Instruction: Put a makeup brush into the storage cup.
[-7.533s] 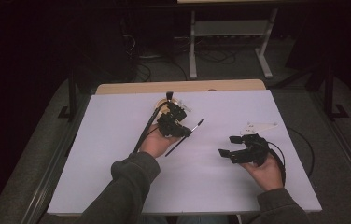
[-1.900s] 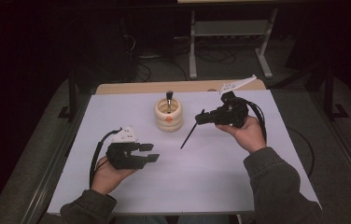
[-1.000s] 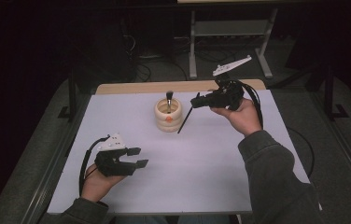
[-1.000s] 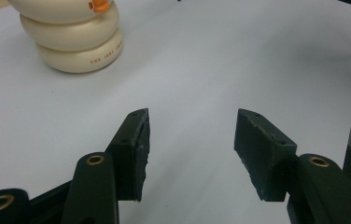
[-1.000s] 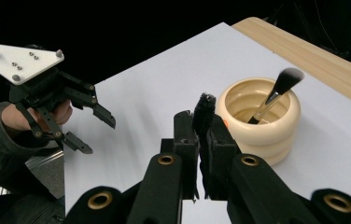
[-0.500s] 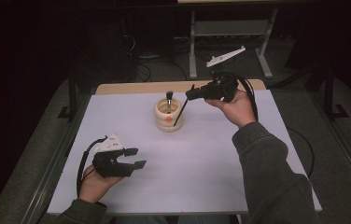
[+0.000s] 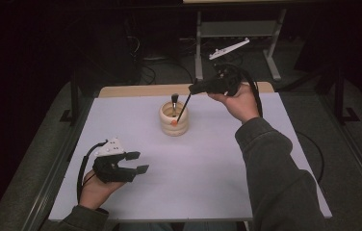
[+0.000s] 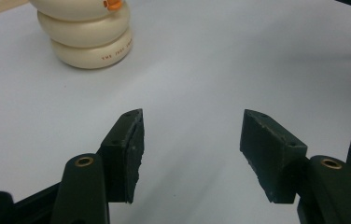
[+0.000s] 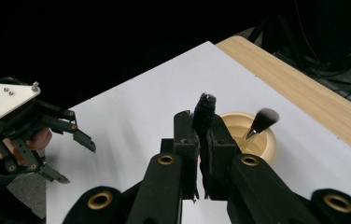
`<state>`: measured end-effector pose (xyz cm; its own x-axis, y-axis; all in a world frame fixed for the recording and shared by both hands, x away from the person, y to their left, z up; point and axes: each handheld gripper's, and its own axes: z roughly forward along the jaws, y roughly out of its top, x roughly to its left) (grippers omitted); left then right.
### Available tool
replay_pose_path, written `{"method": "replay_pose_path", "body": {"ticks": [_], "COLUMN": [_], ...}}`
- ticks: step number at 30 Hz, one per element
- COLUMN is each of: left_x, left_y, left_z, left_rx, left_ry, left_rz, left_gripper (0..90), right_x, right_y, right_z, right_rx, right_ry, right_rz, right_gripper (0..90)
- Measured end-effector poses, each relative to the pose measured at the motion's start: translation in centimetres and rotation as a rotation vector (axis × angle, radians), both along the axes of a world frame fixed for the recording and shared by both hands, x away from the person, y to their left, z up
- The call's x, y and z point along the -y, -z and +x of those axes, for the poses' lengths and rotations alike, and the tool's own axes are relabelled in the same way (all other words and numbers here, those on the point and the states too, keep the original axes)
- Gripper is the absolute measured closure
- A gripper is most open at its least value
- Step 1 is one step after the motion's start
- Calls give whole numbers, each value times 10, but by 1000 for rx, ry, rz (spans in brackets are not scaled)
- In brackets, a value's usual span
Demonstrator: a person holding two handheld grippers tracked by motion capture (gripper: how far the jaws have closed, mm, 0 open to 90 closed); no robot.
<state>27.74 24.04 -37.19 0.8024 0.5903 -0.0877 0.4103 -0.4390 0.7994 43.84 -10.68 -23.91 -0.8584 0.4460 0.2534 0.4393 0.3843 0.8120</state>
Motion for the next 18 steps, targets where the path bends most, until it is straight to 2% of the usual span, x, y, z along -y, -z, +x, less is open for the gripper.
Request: {"method": "replay_pose_path", "body": {"ticks": [5, 7, 11, 18], "left_x": [-2, -2, -3, -4], "left_y": [0, 0, 0, -1], "left_z": [0, 0, 0, 0], "left_rx": [0, -3, -1, -3], "left_ry": [2, -4, -7, -7], "left_rz": [-1, -17, -21, -21], "left_gripper": [390, 389, 387, 379], "right_x": [-5, -7, -10, -14], "right_y": [-2, -4, -7, -13], "right_z": [6, 8, 13, 22], "right_rx": [2, 2, 12, 20], "right_ry": [9, 14, 21, 41], "right_rz": [-6, -9, -15, -13], "right_gripper": [847, 847, 847, 847]}}
